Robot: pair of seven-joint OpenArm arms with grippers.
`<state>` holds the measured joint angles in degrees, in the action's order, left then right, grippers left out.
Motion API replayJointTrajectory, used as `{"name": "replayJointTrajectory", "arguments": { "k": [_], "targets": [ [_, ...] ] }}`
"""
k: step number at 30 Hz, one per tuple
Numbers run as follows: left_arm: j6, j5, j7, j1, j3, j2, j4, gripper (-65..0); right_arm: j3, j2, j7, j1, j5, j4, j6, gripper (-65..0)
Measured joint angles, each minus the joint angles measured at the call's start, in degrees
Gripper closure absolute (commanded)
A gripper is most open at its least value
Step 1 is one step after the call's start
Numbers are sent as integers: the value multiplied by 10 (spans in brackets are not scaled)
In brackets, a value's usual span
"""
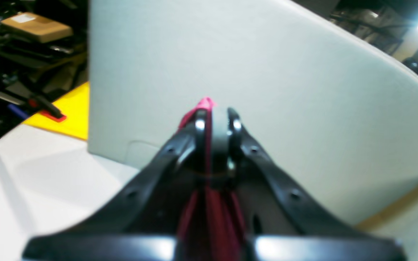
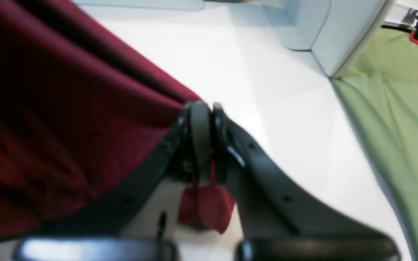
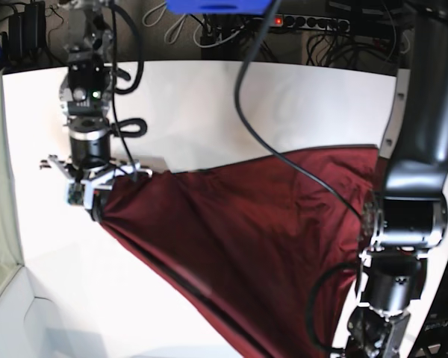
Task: Layout the t-shirt on the table in an organized manner, then fold the t-shirt properly
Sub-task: 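Grasp the shirt middle with the left gripper and pull it away from the right gripper, then release the shirt and reposition both grippers over its edge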
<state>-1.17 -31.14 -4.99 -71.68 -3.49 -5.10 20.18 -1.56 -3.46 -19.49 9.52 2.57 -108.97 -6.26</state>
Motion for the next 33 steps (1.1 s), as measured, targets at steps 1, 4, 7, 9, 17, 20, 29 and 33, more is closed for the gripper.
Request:
{"name": "replayJointTrajectory", "arguments": {
  "k": [1,4,7,9,17,20,29,33],
  "targets": [
    [0,0,-9,1,0,0,-2,-5,0,0,-14,-8,0,0,0,0],
    [-1,0,-18,1,0,-1,-3,-6,-1,0,-51,-42,0,0,0,0],
    [1,1,-17,1,0,-2,-3,-54,-1,0,-85,-95,0,5,0,0],
    [1,2,-20,0,-1,-10,-3,-133,-1,-1,-117,-137,1,14,0,0],
    [0,1,-26,3,0,-35,-3,-248,-17,-13,-173,-284,-4,96,0,0],
    [0,2,-27,9,3,-38,-2,-250,-15,-16,-173,-319,-1,140,0,0],
    [-3,-3,-16,145,5,-65,84,-251,-15,-16,-178,-391,0,321,49,-90],
    [5,-5,64,235,8,-73,196,-251,-15,-16,-173,-400,0,320,49,-202]
  ]
}}
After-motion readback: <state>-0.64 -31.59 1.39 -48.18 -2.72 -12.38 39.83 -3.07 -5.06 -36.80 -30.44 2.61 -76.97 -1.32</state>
